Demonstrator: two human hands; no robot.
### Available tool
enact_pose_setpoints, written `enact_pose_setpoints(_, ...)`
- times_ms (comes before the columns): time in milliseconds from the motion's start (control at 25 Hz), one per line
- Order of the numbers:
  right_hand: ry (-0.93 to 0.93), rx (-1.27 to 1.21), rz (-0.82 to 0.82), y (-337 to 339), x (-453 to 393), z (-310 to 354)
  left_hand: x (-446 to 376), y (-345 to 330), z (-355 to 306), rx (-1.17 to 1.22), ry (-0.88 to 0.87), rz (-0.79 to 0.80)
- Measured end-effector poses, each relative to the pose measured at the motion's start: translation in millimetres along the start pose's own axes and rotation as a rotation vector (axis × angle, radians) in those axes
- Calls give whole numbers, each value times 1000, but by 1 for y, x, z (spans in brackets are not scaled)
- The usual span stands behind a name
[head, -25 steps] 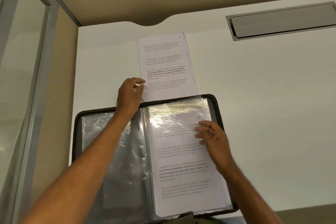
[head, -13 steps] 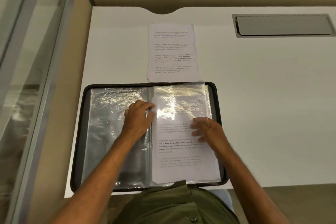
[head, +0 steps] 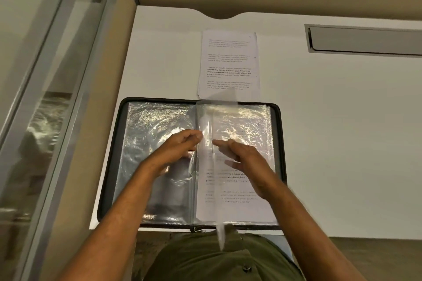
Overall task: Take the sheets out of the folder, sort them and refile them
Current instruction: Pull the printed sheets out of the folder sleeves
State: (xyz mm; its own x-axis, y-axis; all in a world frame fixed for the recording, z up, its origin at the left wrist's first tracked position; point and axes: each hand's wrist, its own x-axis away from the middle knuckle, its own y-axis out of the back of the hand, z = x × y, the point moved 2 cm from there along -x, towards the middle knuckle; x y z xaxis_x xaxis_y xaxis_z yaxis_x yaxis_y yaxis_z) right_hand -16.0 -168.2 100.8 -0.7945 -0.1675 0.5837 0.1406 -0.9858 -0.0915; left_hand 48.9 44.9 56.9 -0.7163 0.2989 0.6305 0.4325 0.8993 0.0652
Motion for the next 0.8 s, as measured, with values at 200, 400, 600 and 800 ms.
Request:
enact_pose_setpoints(200,34,94,222,-51,-7,12,31,21,-6,288,35,97)
enact_pose_setpoints(400,101,193,424,-88,-24,6,53,59,-3,325,30,34)
enact_pose_setpoints(600,175,376,501,-115,-43,-14,64,94,19,330,92,-22)
enact_pose_setpoints(800,105,556,501,-127,-53,-28,52,101,56,136,224,-415)
